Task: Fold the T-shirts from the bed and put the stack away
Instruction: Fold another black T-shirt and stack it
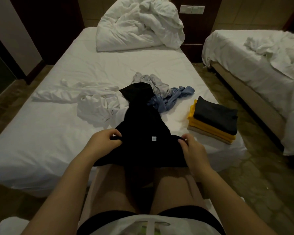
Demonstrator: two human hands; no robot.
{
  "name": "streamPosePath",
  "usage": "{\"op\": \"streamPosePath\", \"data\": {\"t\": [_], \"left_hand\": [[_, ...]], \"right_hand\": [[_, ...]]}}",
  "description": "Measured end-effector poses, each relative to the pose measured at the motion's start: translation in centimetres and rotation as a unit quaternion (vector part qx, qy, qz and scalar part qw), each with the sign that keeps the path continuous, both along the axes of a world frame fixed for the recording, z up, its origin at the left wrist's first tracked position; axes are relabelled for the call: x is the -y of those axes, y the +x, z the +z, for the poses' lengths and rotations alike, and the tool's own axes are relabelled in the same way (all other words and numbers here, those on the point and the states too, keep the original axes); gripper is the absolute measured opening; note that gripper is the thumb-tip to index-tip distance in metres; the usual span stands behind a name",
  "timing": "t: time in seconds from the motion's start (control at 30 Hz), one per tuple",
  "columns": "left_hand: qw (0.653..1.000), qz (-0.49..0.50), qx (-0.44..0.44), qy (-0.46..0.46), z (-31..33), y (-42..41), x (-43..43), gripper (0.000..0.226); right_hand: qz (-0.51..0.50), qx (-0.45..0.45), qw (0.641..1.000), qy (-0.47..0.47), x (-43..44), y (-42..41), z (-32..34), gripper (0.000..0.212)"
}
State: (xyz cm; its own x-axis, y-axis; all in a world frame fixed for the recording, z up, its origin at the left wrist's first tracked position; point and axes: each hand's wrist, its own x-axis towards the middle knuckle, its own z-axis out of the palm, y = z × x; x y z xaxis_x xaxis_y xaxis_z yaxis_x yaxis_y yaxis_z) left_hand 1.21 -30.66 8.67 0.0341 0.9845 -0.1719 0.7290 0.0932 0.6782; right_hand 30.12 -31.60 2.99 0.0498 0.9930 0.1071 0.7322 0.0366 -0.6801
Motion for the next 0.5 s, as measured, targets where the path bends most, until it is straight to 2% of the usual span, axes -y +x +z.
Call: {"op": "streamPosePath", "data": {"t": [0.07, 0.23, 0.4, 0.5], "left_hand": [[1.000, -0.023, -0.013, 0.009, 0.1, 0.1, 0.2, 0.005], [0.995, 0.026, -0.020, 0.089, 1.3, 0.7, 0.2, 0.015], [0.983, 0.049, -0.068, 0.166, 2.6, 1.4, -0.4, 0.020], [0.976, 0.044, -0.081, 0.197, 3.8, 1.8, -1.7, 0.019]], "right_hand": [[-0.001, 0.007, 1.000, 0.024, -0.3, 0.2, 0.6, 0.014], [-0.032, 0.011, 0.997, 0.065, -1.3, 1.2, 1.8, 0.027], [0.004, -0.110, 0.994, 0.004, -1.7, 1.6, 4.4, 0.031], [0.046, -0.095, 0.994, 0.002, -2.9, 2.0, 7.4, 0.036]]}}
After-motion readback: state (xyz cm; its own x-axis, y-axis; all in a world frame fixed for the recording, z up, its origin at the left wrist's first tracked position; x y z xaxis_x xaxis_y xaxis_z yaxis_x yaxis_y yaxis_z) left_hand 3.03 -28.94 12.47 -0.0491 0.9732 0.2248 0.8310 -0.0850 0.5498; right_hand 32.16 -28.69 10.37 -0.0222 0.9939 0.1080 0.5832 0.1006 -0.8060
